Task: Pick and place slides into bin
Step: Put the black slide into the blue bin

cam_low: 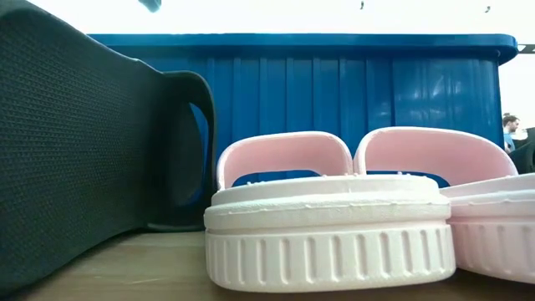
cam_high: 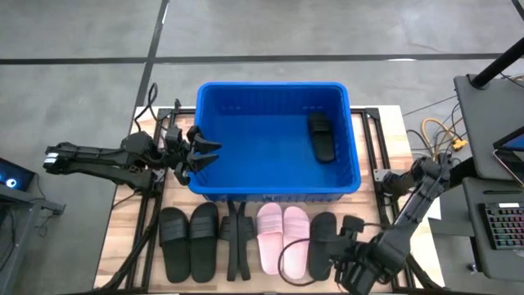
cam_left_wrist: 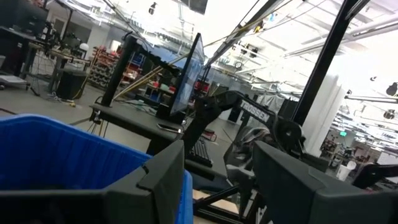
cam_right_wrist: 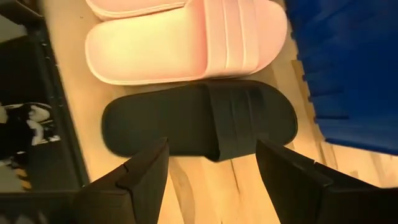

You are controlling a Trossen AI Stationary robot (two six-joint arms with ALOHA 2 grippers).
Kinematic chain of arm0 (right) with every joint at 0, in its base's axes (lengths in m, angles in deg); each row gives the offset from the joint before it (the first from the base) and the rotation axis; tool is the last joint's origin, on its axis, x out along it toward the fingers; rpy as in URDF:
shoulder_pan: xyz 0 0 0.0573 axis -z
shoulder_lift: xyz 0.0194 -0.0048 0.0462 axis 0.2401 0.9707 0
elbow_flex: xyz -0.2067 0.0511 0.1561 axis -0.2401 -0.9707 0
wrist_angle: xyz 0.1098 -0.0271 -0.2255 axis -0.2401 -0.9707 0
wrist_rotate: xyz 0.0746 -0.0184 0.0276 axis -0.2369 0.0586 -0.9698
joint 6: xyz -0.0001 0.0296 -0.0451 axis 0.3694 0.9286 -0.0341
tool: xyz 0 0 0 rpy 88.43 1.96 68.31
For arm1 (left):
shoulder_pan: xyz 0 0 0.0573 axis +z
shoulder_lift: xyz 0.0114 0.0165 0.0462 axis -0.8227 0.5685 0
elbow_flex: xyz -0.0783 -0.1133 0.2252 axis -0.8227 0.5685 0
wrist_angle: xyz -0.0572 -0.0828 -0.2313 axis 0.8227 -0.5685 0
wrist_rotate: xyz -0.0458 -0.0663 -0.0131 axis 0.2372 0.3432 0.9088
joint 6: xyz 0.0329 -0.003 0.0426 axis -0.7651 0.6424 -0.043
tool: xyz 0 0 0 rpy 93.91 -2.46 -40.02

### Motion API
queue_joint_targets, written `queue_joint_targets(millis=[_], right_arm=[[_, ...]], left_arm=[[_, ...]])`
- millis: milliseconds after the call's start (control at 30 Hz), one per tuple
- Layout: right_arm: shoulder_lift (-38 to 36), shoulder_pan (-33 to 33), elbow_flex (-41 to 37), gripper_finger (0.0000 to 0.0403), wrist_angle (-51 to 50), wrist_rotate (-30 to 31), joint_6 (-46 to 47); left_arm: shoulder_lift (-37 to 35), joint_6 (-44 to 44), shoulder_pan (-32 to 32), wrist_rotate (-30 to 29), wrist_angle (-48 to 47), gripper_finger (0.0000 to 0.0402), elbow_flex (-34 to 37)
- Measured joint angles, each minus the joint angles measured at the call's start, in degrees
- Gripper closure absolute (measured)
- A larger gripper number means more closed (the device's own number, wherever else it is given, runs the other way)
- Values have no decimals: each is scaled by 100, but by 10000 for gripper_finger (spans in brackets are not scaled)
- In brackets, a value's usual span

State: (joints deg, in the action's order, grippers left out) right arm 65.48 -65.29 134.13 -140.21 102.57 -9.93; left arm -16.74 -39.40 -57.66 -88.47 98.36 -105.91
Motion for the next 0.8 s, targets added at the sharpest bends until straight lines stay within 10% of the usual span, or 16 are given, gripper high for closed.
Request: queue_joint_targets(millis=[800], right_arm=[[1811, -13, -24, 184, -204, 513, -776]], left_arm=[[237, 7, 2, 0, 120, 226, -4]])
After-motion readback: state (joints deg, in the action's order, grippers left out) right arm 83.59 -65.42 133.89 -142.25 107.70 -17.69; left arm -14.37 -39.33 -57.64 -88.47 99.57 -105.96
